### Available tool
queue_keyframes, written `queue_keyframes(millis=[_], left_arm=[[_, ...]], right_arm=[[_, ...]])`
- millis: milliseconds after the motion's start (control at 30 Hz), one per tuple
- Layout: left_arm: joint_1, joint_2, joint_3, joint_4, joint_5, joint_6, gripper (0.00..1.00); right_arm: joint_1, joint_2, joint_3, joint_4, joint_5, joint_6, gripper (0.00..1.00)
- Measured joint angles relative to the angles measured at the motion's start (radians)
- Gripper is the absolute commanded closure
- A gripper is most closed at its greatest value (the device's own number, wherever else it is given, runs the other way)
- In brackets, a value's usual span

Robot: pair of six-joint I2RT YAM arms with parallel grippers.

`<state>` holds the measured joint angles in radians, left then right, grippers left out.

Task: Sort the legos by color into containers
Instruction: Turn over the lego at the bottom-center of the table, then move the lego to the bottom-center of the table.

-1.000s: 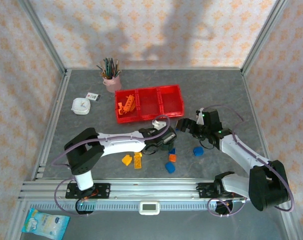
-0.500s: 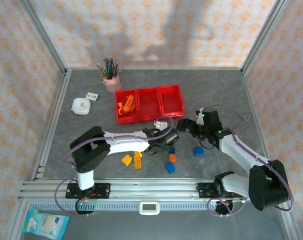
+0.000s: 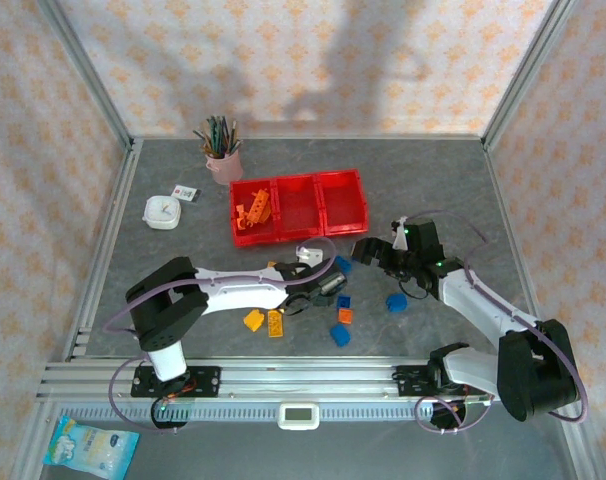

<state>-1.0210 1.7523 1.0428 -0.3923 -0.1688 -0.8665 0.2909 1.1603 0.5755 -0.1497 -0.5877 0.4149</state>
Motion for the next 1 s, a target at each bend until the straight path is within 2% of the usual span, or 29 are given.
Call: queue_keyframes(millis=[467, 800, 1000], left_arm=[[0.000, 0.015, 0.009, 0.006, 0.012, 0.000, 0.28], [0.000, 0.006, -0.002, 0.003, 0.002, -0.010, 0.42], [0.000, -0.048, -0.024, -0.051, -0.008, -0.027, 0.44]], right_arm=[[0.000, 0.000, 0.000, 0.000, -0.003, 0.000, 0.00], [0.000, 0.000, -0.001, 0.000, -0.011, 0.000, 0.00], [0.000, 0.000, -0.001, 0.000, -0.015, 0.000, 0.00]])
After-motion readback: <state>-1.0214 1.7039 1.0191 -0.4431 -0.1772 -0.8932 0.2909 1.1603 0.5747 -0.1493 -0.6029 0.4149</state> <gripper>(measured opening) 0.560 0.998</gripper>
